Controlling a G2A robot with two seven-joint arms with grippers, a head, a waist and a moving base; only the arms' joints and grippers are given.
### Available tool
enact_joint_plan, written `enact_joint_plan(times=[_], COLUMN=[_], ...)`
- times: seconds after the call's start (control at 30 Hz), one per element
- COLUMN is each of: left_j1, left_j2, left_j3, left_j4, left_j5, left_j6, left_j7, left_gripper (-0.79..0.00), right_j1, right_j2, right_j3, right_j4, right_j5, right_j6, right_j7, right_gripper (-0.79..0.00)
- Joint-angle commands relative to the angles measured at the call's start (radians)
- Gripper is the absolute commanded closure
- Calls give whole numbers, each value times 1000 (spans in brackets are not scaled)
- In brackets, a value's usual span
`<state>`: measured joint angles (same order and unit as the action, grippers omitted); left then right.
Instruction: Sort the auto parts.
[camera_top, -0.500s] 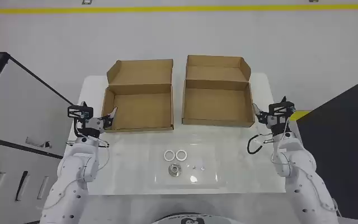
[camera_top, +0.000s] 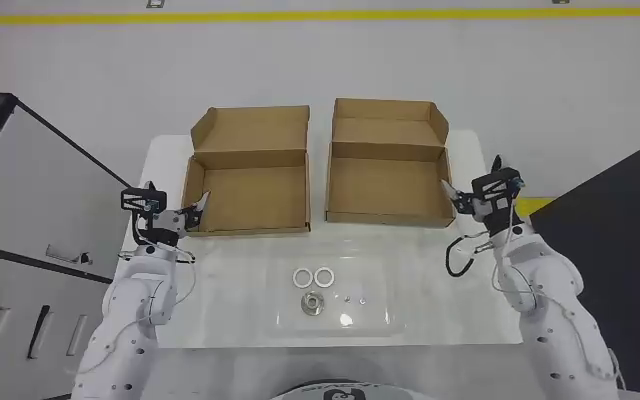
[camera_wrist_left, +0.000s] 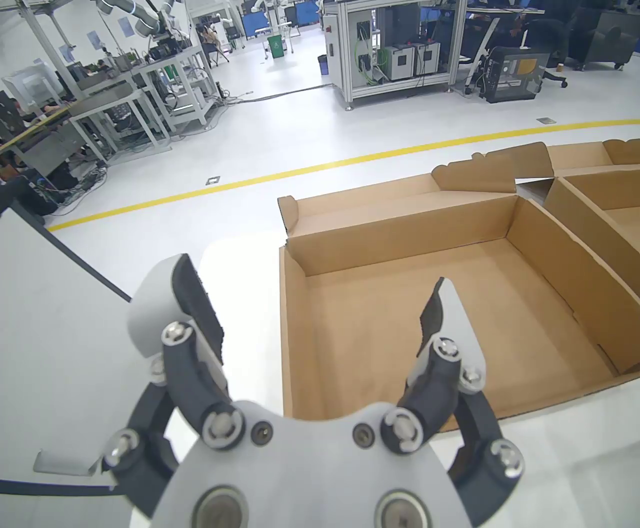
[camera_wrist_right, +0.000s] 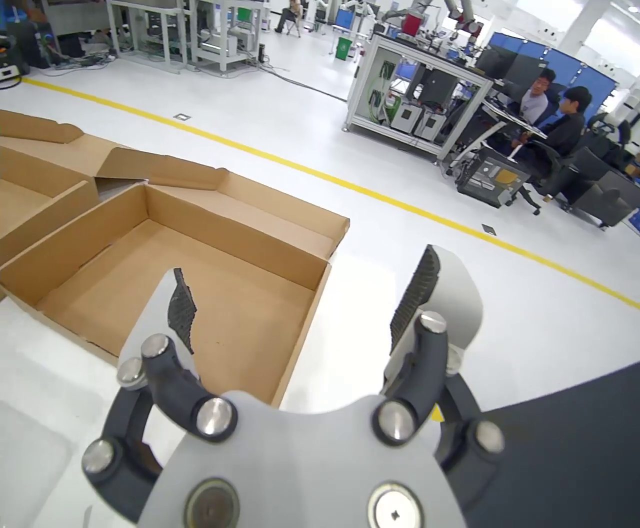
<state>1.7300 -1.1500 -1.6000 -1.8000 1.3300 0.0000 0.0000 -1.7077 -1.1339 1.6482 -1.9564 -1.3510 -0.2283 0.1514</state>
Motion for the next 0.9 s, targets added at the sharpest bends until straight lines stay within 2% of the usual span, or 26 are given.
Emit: enact_joint_plan(times=[0.0, 0.2, 0.5, 0.77, 0.87], left_j1=[0, 0, 0, 0, 0], left_j2=[0, 0, 0, 0, 0], left_j3=[0, 0, 0, 0, 0], left_j4=[0, 0, 0, 0, 0], left_j5=[0, 0, 0, 0, 0], left_j6=[0, 0, 0, 0, 0], left_j7=[0, 0, 0, 0, 0], left_gripper=[-785, -785, -785, -785, -785], right_j1=[5, 37, 119, 241, 271], right_j2=[4, 25, 54, 83, 103], right_j3=[18, 76, 119, 97, 44], right_j4=[-32, -137, -192, -200, -206], right_j5=[23, 89, 226, 381, 430], right_j6=[-58, -295, -533, -625, -611], right_j7=[59, 288, 563, 800, 829], right_gripper=[-785, -785, -785, -785, -785])
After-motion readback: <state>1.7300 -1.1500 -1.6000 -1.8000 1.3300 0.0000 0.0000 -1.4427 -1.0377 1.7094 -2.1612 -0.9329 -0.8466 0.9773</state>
